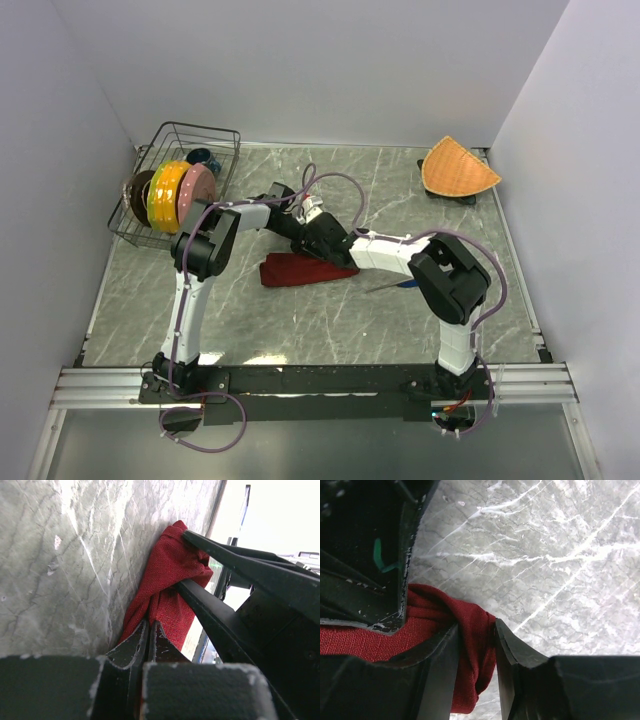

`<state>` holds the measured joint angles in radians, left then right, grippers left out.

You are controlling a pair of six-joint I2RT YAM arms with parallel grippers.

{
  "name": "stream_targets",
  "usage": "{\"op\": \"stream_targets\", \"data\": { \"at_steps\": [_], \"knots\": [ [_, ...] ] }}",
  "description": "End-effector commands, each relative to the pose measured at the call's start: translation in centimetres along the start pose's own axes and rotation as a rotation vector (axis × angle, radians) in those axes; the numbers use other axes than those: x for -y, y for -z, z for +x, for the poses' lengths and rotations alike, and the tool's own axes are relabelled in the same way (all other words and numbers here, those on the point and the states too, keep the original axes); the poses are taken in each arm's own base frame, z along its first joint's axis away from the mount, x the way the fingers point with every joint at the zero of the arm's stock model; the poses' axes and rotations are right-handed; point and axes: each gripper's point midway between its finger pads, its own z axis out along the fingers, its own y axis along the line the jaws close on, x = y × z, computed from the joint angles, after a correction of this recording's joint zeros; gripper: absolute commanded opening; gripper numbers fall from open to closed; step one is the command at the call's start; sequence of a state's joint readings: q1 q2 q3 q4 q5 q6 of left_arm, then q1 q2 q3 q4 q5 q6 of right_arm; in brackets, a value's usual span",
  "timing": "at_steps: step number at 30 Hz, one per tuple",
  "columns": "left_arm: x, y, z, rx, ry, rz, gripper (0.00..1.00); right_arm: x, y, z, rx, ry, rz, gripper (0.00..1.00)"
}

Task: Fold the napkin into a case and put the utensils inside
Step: Insert the top corner of the smaller rectangle folded napkin into the folded napkin.

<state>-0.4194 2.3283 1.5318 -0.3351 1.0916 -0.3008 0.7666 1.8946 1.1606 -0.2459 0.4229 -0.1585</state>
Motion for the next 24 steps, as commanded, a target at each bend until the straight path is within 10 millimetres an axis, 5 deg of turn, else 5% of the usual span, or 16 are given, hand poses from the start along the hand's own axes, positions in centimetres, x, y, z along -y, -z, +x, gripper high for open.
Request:
{"op": "stream_targets", "data": {
  "at_steps": [1,5,13,24],
  "knots": [
    [-4.5,-0.3,1.3,-0.012,0.034,-0.142,0.01,1.2,1.6,-1.0,0.025,-0.007,0.035,0.39],
    [-4.6,-0.3,1.5,-0.015,0.033,-0.146,0.01,1.8,3.7,-3.0,0.064,-0.05,0.004,0.39],
    [-4.5,-0.2,1.4,-0.015,0.027,-0.15,0.01,0.5,6.2,-4.0,0.088,-0.121,-0.136,0.38],
    [-4.6,-0.2,1.5,-0.021,0.028,-0.151,0.01,-0.4,4.3,-4.1,0.063,-0.114,-0.187,0.34]
  ]
}}
